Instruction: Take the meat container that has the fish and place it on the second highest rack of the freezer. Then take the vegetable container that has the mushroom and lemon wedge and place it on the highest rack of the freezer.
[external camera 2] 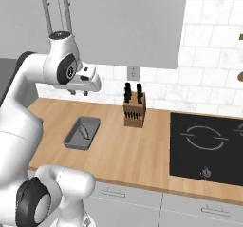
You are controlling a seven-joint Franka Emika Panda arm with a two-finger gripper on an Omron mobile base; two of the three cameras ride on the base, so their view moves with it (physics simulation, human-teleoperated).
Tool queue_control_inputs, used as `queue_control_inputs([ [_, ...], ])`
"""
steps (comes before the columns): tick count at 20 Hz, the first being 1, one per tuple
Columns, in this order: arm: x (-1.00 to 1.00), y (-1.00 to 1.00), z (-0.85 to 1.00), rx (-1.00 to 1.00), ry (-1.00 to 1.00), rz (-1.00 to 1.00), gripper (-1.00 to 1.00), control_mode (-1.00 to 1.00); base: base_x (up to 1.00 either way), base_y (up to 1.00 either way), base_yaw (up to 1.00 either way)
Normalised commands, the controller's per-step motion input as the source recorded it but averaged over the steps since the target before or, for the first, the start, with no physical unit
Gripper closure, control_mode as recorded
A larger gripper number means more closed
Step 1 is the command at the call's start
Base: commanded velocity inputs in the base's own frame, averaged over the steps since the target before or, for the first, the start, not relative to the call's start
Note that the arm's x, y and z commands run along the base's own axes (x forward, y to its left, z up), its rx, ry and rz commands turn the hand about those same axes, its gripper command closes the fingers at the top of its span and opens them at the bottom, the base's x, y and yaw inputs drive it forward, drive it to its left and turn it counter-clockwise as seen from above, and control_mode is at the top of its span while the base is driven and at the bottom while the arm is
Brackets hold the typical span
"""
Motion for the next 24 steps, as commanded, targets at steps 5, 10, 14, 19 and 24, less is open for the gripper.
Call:
queue_control_inputs([
  [5,-0.28,0.05,-0.60,0.00,0.15,-0.12,-1.00,-1.00,0.00,0.00,0.00],
  [10,-0.20,0.20,-1.00,0.02,0.29,-0.29,-1.00,-1.00,0.00,0.00,0.00],
  [14,0.00,0.34,-1.00,0.13,0.16,-0.34,-1.00,-1.00,0.00,0.00,0.00],
  [19,0.08,0.57,-0.98,0.05,0.00,-0.31,-1.00,-1.00,0.00,0.00,0.00],
  [24,0.26,0.32,-0.56,-0.05,0.00,-0.23,-1.00,-1.00,0.00,0.00,0.00],
])
